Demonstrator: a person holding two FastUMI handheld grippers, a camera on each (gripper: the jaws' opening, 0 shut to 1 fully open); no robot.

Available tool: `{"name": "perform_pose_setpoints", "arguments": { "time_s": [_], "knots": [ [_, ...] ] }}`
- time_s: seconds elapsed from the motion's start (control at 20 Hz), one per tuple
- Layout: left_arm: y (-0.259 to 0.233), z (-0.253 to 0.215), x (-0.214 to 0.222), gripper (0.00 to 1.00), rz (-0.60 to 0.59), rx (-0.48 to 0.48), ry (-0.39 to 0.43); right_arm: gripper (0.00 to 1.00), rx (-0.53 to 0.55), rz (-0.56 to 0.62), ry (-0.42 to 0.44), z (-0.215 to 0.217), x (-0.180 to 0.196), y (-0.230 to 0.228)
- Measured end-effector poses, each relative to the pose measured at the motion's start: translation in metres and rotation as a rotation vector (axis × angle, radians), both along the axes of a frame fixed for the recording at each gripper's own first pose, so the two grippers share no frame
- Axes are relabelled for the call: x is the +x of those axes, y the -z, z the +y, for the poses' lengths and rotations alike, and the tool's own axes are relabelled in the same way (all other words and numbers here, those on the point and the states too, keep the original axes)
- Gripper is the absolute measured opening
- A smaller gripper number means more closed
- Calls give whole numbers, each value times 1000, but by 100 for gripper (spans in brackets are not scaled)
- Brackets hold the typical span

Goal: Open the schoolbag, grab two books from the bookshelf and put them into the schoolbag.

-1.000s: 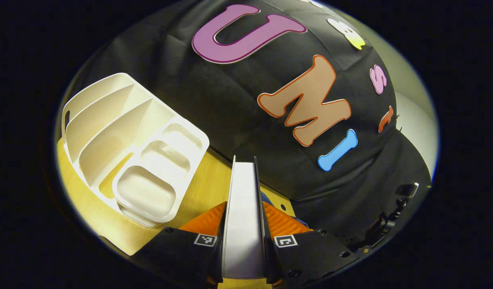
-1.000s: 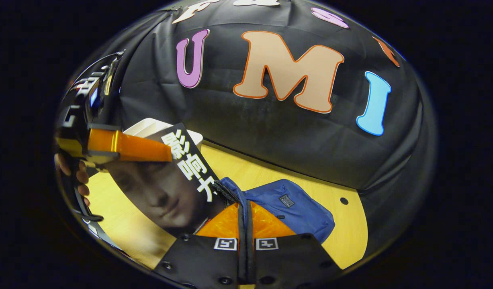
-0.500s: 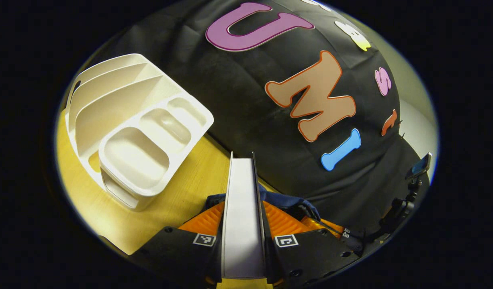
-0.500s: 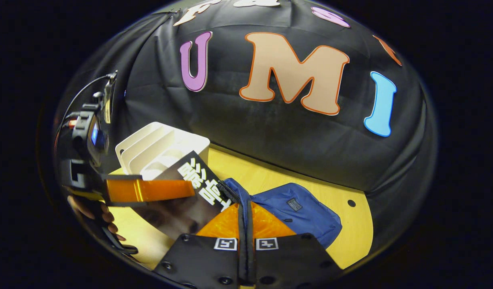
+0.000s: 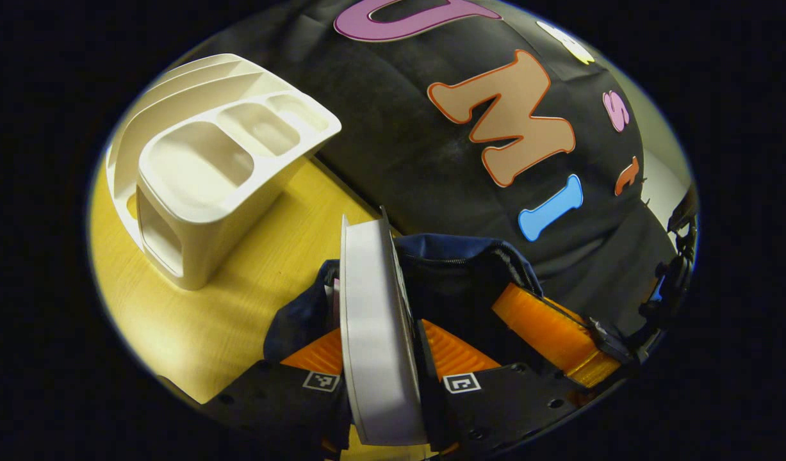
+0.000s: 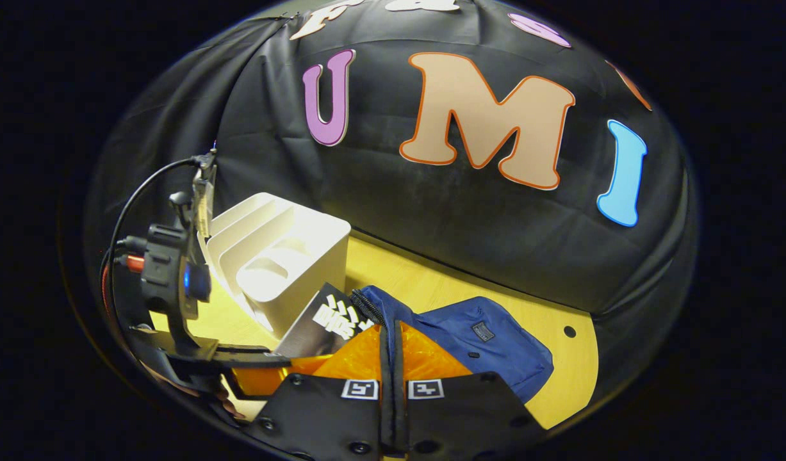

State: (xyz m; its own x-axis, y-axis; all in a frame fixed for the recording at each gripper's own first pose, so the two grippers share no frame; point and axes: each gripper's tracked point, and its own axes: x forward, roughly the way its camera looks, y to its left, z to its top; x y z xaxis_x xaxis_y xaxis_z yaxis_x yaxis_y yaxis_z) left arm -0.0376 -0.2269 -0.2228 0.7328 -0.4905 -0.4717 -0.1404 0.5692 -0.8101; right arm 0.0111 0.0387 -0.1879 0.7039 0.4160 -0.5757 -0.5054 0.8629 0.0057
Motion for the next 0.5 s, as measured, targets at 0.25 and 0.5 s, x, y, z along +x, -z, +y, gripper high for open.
{"name": "perform_pose_setpoints", "arguments": {
  "time_s": [0.25, 0.5],
  "knots": [
    [8, -31, 4, 45, 8, -32, 52, 3, 5, -1, -34, 3, -4, -1],
    [16, -55, 9, 48, 16, -69, 90, 4, 6, -7, -47, -2, -7, -4]
  ]
}}
